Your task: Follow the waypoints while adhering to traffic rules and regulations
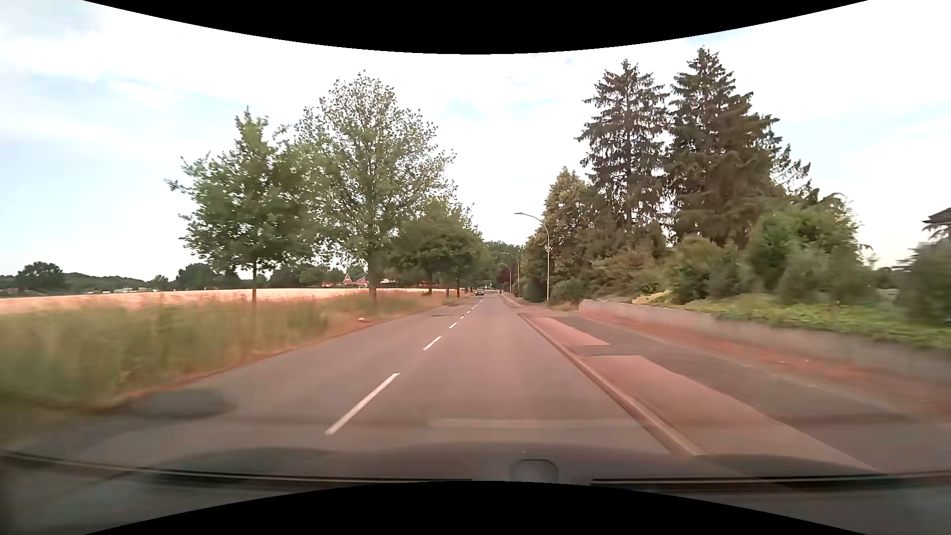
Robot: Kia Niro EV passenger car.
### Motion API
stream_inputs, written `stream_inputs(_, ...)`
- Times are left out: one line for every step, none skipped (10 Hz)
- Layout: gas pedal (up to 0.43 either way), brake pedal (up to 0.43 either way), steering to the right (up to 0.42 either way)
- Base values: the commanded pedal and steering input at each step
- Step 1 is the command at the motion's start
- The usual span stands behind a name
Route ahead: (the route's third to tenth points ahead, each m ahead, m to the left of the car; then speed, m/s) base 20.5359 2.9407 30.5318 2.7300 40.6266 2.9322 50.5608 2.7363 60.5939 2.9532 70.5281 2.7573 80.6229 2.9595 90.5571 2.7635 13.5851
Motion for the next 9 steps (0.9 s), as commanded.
stream_inputs(0.110,0.000,-0.005)
stream_inputs(0.110,0.000,-0.005)
stream_inputs(0.110,0.000,-0.005)
stream_inputs(0.098,0.000,-0.004)
stream_inputs(0.098,0.000,-0.004)
stream_inputs(0.087,0.000,-0.004)
stream_inputs(0.087,0.000,-0.004)
stream_inputs(0.087,0.000,-0.004)
stream_inputs(0.087,0.000,-0.004)
